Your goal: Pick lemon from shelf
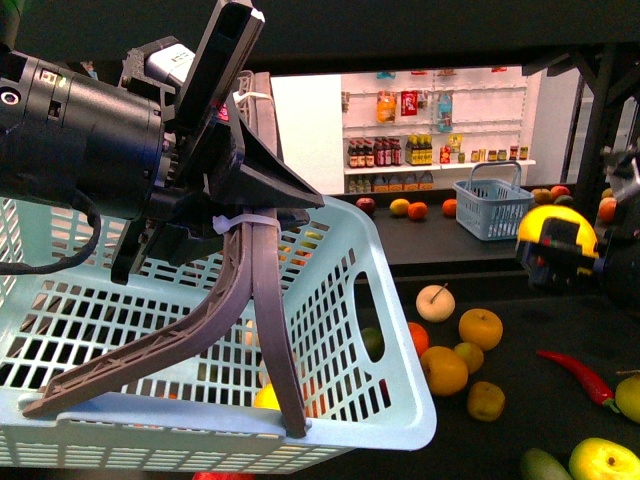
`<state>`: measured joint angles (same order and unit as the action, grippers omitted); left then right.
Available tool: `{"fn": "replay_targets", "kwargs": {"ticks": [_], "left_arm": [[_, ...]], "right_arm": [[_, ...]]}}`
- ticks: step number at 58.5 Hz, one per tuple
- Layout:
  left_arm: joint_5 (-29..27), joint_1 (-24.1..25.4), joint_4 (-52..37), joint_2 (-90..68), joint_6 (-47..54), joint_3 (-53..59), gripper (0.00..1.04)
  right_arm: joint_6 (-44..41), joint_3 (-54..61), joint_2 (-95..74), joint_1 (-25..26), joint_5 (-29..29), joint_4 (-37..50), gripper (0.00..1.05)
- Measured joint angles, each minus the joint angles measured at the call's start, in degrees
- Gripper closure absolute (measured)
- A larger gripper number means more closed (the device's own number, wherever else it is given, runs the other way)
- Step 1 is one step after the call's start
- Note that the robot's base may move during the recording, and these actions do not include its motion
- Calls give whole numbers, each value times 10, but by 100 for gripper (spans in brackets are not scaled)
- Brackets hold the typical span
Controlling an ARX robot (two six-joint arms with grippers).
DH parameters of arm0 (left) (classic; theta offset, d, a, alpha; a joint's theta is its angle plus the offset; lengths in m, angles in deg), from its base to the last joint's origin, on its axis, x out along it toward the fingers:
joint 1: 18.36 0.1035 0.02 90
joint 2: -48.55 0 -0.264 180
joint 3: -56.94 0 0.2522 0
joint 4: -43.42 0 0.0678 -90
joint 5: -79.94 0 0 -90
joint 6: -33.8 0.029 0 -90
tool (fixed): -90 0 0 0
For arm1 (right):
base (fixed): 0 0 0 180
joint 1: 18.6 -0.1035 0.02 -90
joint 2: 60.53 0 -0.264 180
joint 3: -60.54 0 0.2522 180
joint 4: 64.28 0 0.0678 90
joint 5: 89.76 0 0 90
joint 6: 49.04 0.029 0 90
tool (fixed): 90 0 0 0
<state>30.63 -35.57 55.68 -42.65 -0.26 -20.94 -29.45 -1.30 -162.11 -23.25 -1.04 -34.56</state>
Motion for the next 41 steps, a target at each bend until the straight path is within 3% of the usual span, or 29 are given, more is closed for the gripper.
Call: {"fn": "replay_targets", "kwargs": {"ticks": [22, 41], "left_arm": [[0, 0, 0, 0, 0, 0, 92], [0, 0, 0, 0, 0, 0, 92]], "right_arm": [[38, 16, 0, -157, -31, 38, 47], [65, 1, -73, -188, -47, 57, 47]]}}
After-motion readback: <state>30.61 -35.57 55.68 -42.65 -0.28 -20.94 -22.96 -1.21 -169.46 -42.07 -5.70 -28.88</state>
